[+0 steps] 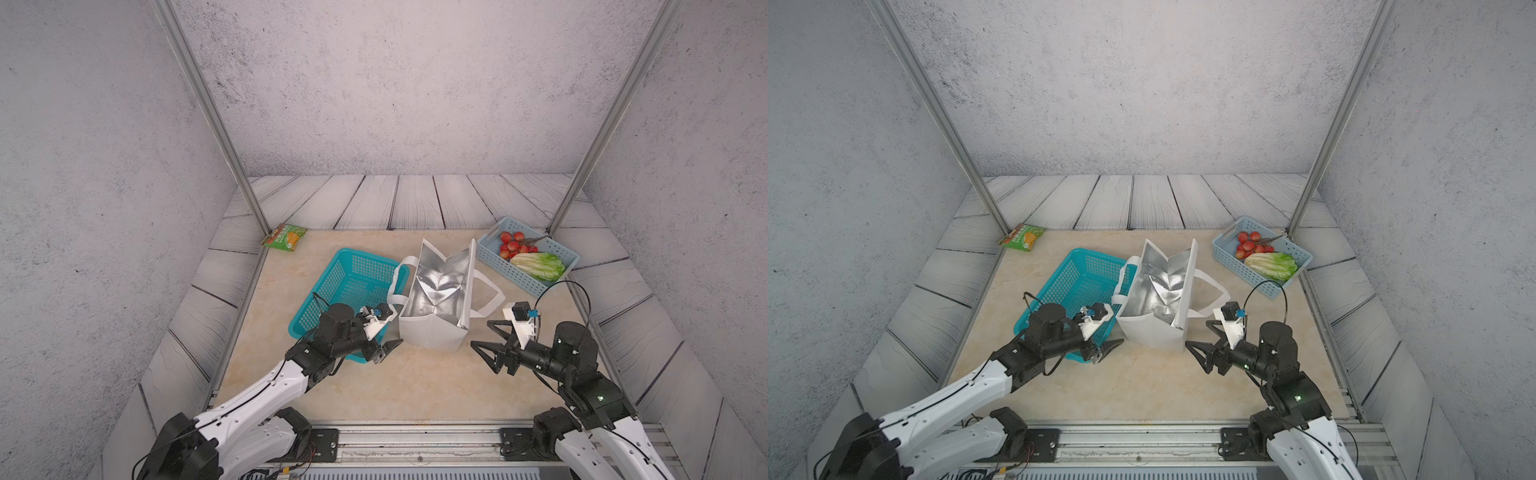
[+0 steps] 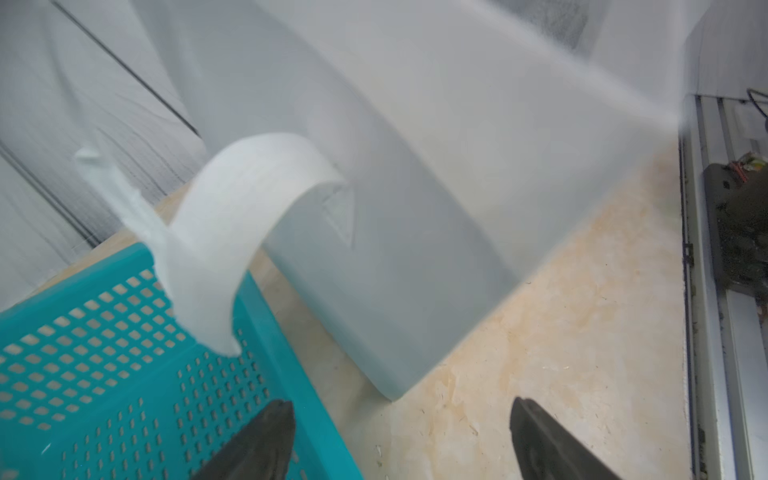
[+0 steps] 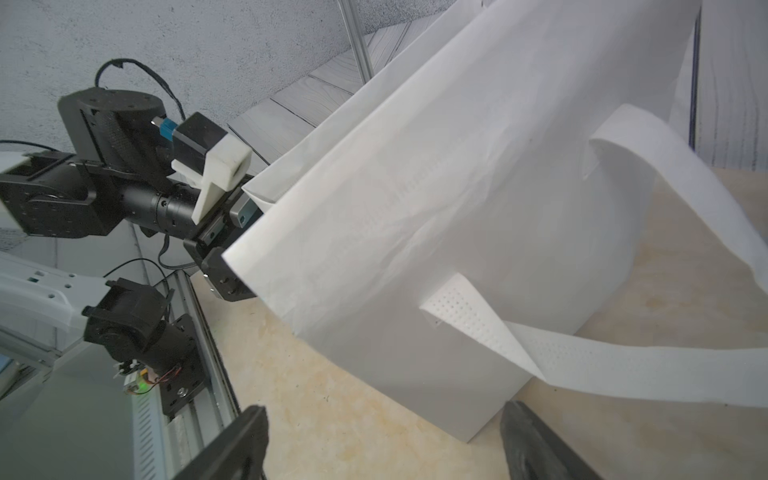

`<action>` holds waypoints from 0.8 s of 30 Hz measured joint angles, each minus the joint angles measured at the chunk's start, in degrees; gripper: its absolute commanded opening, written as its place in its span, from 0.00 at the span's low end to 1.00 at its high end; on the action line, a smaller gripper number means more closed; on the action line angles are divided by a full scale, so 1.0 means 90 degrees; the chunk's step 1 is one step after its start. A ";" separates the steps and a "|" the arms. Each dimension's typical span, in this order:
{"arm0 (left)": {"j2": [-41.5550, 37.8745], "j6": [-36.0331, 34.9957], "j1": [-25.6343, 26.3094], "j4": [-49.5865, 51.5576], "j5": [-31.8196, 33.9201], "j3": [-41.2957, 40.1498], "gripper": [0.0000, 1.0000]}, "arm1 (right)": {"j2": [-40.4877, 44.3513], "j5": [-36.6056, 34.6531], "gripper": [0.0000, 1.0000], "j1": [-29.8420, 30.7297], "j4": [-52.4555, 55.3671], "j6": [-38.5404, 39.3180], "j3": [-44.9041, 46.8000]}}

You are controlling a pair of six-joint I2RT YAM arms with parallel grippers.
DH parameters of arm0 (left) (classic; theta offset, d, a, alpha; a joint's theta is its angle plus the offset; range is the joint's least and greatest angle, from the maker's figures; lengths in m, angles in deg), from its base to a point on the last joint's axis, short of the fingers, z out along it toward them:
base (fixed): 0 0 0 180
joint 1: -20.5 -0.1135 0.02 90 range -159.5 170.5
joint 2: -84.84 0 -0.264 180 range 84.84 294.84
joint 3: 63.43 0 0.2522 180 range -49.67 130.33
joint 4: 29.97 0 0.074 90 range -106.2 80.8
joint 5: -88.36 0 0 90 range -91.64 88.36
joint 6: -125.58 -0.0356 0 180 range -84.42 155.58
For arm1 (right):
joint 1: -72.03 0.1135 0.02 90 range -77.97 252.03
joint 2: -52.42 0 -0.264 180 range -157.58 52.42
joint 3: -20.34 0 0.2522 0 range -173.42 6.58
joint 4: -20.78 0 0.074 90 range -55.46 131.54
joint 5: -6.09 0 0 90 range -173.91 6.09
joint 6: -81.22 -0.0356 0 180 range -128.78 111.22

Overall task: Place the ice pack in the delivery bag
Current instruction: Adjust the delivery bag at the center of the board.

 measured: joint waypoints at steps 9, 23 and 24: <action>0.0962 0.0049 0.0355 -0.0219 -0.0347 0.0809 0.02 | -0.1630 -0.0843 0.55 0.0466 -0.1370 0.0083 0.0000; 0.1950 0.1304 0.2334 -0.0471 -0.0114 0.1749 0.00 | -0.2268 -0.1598 0.04 -0.0452 -0.0622 0.0709 -0.0867; 0.2198 0.1365 0.2441 -0.0529 -0.0102 0.1933 0.01 | -0.2329 -0.1581 0.04 -0.0561 -0.0597 0.0758 -0.0882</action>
